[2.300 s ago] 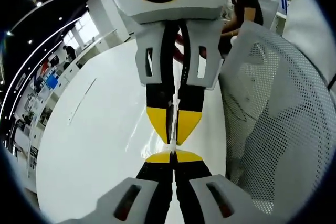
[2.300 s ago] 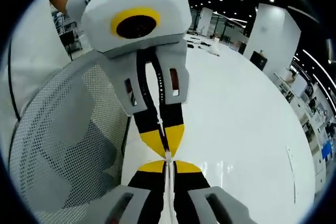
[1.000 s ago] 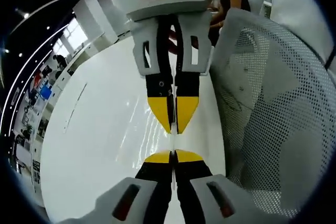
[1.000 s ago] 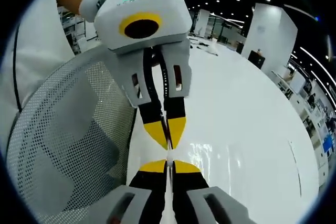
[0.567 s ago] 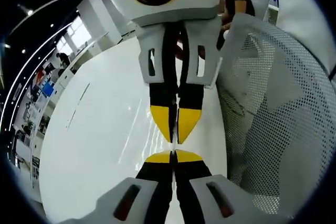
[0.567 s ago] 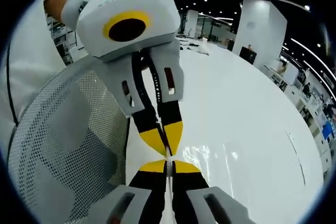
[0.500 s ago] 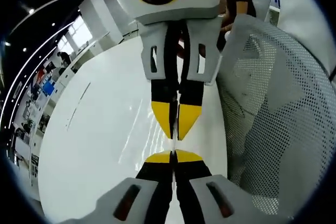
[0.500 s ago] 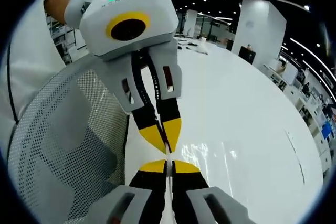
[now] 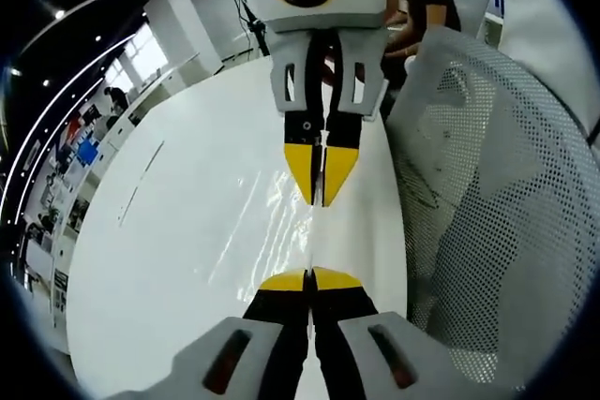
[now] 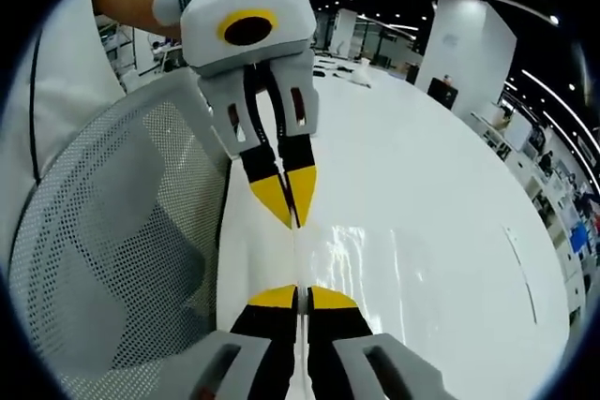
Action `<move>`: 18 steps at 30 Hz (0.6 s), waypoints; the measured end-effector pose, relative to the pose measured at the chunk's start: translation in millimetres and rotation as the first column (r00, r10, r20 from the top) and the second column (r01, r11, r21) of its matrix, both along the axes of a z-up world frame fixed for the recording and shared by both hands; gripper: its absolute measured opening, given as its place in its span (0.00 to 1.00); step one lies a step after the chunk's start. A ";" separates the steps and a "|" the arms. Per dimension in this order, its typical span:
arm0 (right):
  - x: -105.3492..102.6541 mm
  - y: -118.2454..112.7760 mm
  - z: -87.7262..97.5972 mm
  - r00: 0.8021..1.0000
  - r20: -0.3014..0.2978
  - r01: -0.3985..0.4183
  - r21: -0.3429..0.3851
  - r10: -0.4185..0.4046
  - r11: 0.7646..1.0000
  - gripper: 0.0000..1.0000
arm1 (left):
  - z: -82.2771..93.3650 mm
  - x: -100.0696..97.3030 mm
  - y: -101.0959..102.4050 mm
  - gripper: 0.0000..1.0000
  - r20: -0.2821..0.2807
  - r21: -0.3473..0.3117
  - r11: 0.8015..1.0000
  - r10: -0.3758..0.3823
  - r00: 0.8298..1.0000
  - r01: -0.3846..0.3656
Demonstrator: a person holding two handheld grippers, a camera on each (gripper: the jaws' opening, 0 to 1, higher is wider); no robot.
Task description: Open the resealable bag by pulling the two sides of the seal apart until the entire bag opening is separated and visibly accessible.
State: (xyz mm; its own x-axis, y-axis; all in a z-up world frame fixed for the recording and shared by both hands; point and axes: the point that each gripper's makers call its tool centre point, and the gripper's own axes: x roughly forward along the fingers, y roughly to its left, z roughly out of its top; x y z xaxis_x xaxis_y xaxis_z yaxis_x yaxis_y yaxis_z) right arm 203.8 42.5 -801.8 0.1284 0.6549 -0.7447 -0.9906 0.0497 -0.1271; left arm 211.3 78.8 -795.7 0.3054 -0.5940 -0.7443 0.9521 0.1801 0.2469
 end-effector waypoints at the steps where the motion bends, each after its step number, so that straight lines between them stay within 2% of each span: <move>1: 0.0 -0.6 -0.2 1.000 0.000 0.000 -0.001 0.000 1.000 0.00 | 0.0 0.1 0.0 0.00 0.001 0.001 1.000 0.000 1.000 0.000; 18: 4.2 -25.9 -4.8 0.999 0.013 0.032 -0.033 -0.031 0.999 0.00 | 0.8 2.8 2.4 0.00 0.005 0.007 1.000 0.003 1.000 -0.003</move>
